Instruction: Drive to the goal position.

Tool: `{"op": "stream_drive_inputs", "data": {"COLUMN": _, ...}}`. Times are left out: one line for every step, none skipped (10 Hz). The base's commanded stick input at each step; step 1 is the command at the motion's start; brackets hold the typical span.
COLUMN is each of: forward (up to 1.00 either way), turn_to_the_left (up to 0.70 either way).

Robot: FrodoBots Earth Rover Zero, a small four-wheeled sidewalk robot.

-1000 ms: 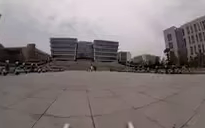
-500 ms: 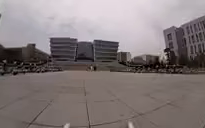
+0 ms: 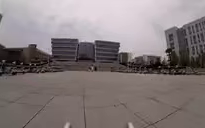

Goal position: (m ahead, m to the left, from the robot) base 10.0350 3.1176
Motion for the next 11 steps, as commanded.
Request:
{"op": "stream_drive_inputs", "data": {"forward": 0.5, "turn_to_the_left": 0.04}}
{"op": "stream_drive_inputs", "data": {"forward": 0.5, "turn_to_the_left": 0.0}}
{"op": "stream_drive_inputs", "data": {"forward": 0.5, "turn_to_the_left": 0.0}}
{"op": "stream_drive_inputs", "data": {"forward": 0.5, "turn_to_the_left": 0.0}}
{"op": "stream_drive_inputs", "data": {"forward": 0.5, "turn_to_the_left": 0.0}}
{"op": "stream_drive_inputs", "data": {"forward": 0.5, "turn_to_the_left": 0.0}}
{"op": "stream_drive_inputs", "data": {"forward": 0.5, "turn_to_the_left": 0.0}}
{"op": "stream_drive_inputs", "data": {"forward": 0.5, "turn_to_the_left": 0.0}}
{"op": "stream_drive_inputs", "data": {"forward": 0.5, "turn_to_the_left": 0.0}}
{"op": "stream_drive_inputs", "data": {"forward": 0.5, "turn_to_the_left": 0.02}}
{"op": "stream_drive_inputs", "data": {"forward": 0.5, "turn_to_the_left": 0.07}}
